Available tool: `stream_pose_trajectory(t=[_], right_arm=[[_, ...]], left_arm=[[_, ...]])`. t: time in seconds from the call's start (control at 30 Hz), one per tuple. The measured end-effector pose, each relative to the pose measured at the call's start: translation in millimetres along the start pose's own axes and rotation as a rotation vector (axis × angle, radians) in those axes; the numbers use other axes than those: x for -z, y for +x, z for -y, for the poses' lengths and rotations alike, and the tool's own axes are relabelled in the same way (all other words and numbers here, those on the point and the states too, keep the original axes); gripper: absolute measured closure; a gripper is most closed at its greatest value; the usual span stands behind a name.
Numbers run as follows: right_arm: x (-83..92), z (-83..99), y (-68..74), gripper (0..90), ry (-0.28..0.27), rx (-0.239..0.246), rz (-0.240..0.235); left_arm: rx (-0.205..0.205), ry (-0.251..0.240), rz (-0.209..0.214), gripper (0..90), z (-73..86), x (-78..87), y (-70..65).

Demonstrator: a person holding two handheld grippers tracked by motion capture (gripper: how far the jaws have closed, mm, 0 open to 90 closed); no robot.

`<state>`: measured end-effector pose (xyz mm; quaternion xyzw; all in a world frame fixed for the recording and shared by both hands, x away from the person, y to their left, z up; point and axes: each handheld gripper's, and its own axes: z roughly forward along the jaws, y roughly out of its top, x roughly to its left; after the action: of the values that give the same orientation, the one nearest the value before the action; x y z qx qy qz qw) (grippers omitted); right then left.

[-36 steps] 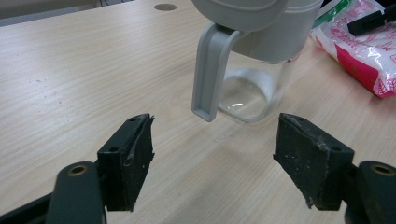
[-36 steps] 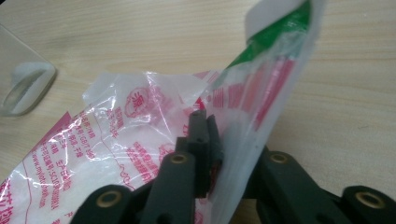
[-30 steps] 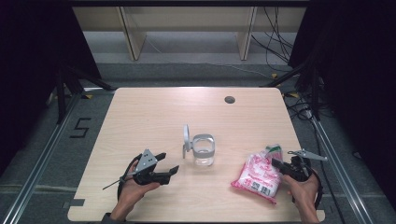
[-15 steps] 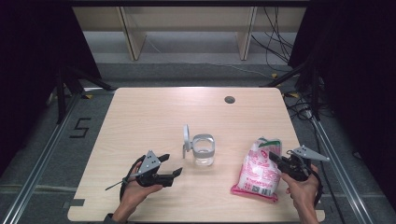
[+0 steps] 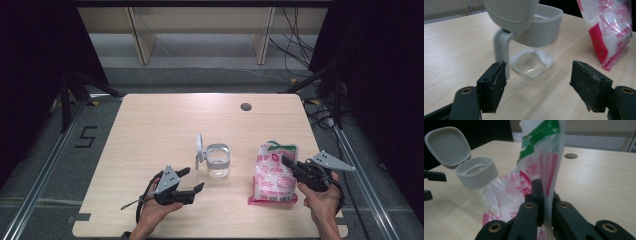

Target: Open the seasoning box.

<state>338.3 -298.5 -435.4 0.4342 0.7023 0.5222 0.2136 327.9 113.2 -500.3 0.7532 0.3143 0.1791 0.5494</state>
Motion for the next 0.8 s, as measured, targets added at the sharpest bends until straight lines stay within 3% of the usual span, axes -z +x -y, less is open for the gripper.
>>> stream_pose_trajectory(t=[0.13, 0.27, 0.4, 0.5, 0.53, 0.63, 0.7, 0.8], right_arm=[[1.3, -7.8, 11.0, 90.0, -0.004, 0.030, -0.012], [0.2, -15.1, 20.8, 90.0, -0.014, 0.056, -0.028], [1.5, -25.9, 27.6, 90.0, -0.026, 0.106, -0.032], [2.2, -32.5, 35.8, 90.0, -0.035, 0.117, -0.034], [4.1, -35.4, 36.6, 90.0, -0.015, 0.132, -0.024], [2.2, -42.6, 37.6, 90.0, -0.029, 0.131, -0.008], [0.9, -46.8, 34.9, 90.0, -0.040, 0.162, -0.005], [0.0, -50.5, 36.0, 90.0, -0.049, 0.132, 0.000]], left_arm=[[-0.022, 0.005, 0.023, 28.1, -2.3, -1.3, -11.8], [-0.011, -0.017, 0.059, 28.1, -4.4, -7.2, -22.8], [-0.035, 0.008, 0.085, 27.2, -1.2, -19.1, -38.3], [-0.062, 0.025, 0.101, 26.9, -4.1, -29.4, -46.0], [-0.076, 0.034, 0.092, 26.6, -7.7, -32.9, -48.8], [-0.072, 0.016, 0.105, 26.4, -15.0, -44.9, -54.8], [-0.084, 0.022, 0.118, 26.4, -17.9, -52.0, -59.3], [-0.085, 0.038, 0.130, 26.4, -20.0, -66.2, -64.8]])
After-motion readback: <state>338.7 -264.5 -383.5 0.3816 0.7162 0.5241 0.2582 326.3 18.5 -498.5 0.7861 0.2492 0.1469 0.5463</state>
